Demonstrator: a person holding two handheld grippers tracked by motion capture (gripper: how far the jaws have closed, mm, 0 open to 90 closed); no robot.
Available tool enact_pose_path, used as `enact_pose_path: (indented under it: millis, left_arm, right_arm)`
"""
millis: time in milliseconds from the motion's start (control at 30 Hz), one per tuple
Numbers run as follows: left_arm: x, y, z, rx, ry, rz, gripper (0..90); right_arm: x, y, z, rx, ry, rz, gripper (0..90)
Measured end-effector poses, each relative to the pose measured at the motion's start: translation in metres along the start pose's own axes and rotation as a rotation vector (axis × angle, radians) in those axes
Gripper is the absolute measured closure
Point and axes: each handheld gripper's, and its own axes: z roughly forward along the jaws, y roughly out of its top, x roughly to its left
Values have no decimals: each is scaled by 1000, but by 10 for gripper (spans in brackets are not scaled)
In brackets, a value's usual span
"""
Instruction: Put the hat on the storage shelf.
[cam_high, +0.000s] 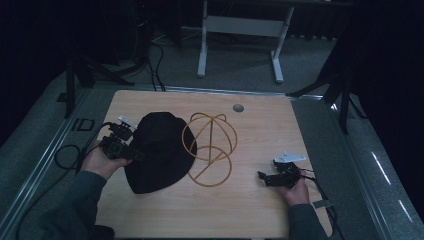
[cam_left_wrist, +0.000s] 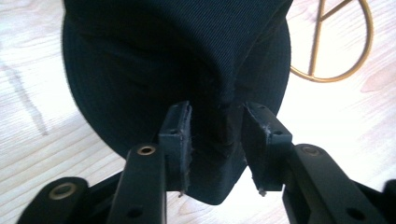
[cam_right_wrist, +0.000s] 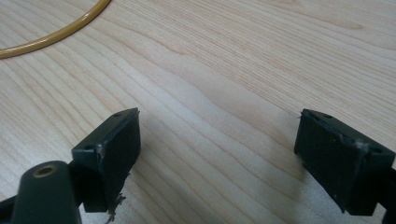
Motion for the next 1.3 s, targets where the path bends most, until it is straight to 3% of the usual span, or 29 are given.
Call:
enact_pose_path:
  millis: [533, 767, 1000, 1300]
  left_arm:
    - [0, 26, 19, 95, 1, 9, 658]
    - [-3, 37, 26, 169, 20, 32, 630]
    - [-4, 42, 30, 204, 50, 50, 710]
    - [-2, 46, 35, 248, 40, 73, 803]
  right_arm:
    - [0, 0, 0, 1, 0, 0, 144]
    - [0, 0, 0, 1, 0, 0, 144]
    - [0, 0, 0, 1, 0, 0, 144]
    - [0, 0, 0, 1, 0, 0, 144]
